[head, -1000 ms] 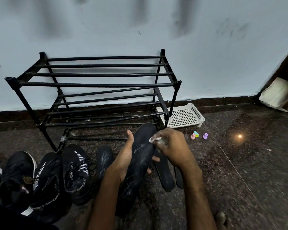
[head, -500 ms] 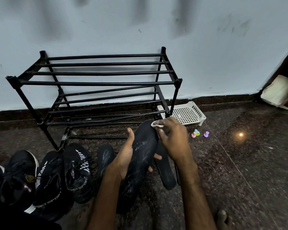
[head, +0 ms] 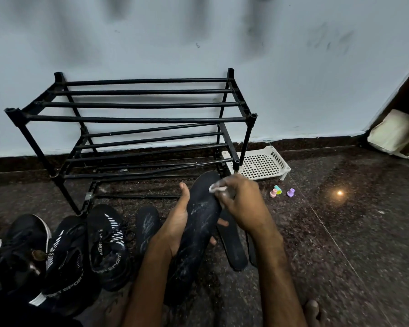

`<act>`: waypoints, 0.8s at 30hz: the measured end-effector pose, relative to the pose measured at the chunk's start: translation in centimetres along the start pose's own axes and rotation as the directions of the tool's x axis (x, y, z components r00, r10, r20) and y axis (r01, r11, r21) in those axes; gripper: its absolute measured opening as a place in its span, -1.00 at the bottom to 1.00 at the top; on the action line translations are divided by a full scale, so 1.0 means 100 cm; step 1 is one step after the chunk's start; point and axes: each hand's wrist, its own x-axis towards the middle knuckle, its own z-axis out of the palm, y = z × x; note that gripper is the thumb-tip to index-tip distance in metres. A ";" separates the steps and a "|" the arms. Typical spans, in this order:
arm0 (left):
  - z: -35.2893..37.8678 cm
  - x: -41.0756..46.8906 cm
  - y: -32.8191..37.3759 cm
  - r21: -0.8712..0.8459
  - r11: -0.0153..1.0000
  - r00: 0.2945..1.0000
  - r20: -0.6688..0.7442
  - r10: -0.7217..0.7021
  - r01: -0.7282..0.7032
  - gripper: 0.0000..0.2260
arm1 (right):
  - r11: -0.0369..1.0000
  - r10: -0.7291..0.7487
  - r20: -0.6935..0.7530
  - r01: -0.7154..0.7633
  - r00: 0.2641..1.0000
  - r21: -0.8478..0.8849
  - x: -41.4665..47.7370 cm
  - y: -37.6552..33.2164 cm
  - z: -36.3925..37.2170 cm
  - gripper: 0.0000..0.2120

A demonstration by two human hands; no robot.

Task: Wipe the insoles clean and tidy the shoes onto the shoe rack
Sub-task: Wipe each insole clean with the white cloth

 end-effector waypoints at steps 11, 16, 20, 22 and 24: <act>0.002 0.000 -0.002 -0.025 0.999 0.999 -0.034 -0.026 0.026 -0.24 | 1.000 0.001 0.071 0.000 0.997 -0.002 -0.008 -0.013 0.013 -0.87; 0.000 0.001 -0.001 -0.005 0.999 0.999 0.009 -0.037 0.037 -0.20 | 0.996 0.075 -0.244 -0.082 0.967 -0.021 -0.002 -0.009 0.005 -0.83; 0.001 0.001 -0.002 -0.037 0.999 1.000 -0.005 0.005 -0.006 -0.23 | 0.997 0.048 -0.063 -0.051 0.997 -0.050 -0.001 -0.015 0.012 -0.85; -0.001 0.001 -0.001 -0.046 0.998 0.998 -0.029 0.049 -0.050 -0.23 | 0.982 0.140 -0.108 -0.152 0.984 -0.113 -0.008 -0.003 0.011 -0.82; -0.005 0.002 0.002 -0.065 0.993 0.995 -0.037 0.097 -0.100 -0.21 | 0.956 0.239 -0.216 -0.269 0.947 -0.122 -0.015 0.008 0.007 -0.81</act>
